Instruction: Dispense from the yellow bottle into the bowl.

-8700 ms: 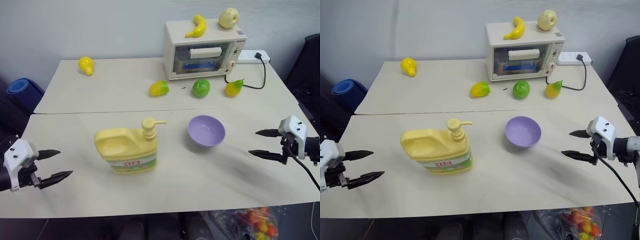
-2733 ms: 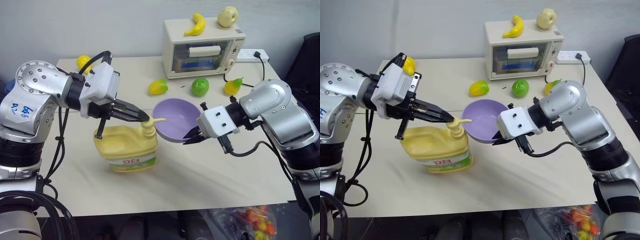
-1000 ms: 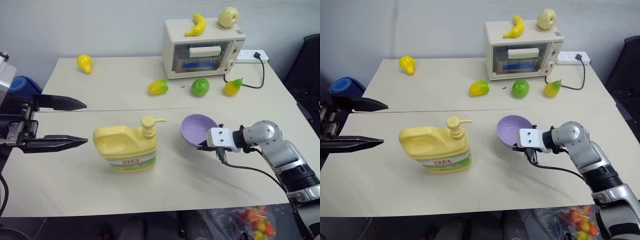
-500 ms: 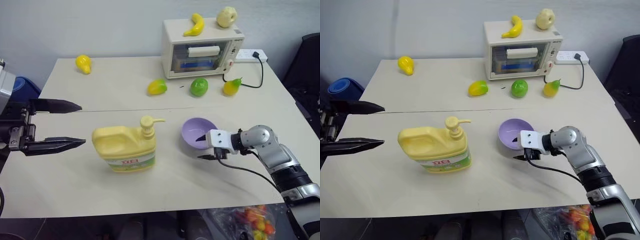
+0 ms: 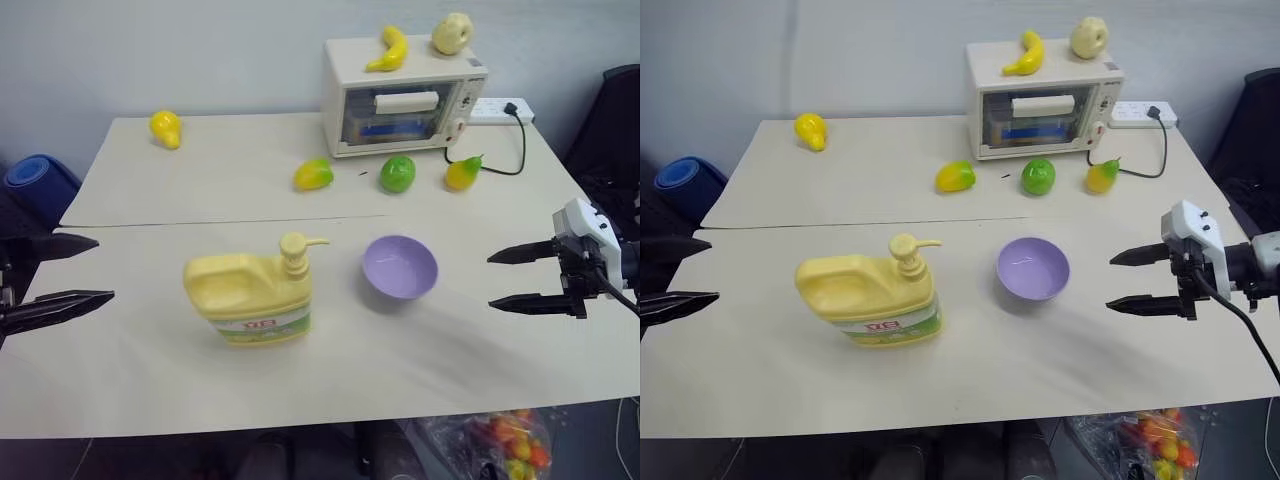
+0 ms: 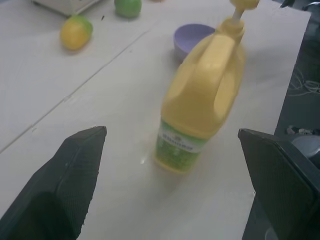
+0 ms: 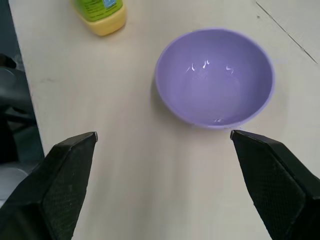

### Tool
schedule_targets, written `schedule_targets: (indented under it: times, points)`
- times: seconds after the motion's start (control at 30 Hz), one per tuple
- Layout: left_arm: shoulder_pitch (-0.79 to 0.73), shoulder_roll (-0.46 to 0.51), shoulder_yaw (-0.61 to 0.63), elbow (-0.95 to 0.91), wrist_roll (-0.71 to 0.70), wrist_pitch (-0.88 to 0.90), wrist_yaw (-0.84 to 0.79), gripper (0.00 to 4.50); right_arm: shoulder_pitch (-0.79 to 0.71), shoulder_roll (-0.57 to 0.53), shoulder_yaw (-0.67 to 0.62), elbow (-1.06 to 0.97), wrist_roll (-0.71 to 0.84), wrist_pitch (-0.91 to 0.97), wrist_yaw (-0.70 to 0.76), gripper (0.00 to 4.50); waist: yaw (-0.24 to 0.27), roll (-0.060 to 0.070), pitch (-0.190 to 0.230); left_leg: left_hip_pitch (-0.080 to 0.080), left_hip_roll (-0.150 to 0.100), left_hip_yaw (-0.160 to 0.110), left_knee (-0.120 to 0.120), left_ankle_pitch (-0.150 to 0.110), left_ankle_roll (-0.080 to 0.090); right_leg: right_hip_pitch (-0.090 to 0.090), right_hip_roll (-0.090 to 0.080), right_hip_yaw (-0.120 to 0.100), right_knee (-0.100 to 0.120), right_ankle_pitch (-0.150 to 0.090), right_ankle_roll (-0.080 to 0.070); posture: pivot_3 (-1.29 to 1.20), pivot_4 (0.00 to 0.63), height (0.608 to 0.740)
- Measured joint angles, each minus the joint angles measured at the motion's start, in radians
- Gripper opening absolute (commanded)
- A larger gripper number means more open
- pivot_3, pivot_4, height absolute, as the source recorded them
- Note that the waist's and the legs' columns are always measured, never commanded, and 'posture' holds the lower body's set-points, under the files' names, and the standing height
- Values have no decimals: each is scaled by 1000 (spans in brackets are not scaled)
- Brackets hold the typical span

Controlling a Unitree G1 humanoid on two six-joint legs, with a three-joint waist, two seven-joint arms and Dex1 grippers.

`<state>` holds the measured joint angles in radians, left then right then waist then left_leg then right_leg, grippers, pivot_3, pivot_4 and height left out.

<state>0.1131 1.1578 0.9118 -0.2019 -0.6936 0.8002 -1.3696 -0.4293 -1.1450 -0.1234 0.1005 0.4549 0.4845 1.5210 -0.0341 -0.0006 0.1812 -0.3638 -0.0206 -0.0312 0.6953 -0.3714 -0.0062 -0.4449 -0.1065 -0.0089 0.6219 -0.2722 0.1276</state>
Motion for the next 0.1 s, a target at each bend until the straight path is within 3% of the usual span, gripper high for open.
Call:
schedule_targets:
  times: [0.1]
  points:
    - [79, -42, 18, -4, 30, -34, -19, 4500, 3, 4, -10, -1, 7, 5, -21, 4463, 4, 0, 0, 6, 0, 5, -4, 0, 0, 1, 0, 5, -1, 0, 0, 0, 150, 740]
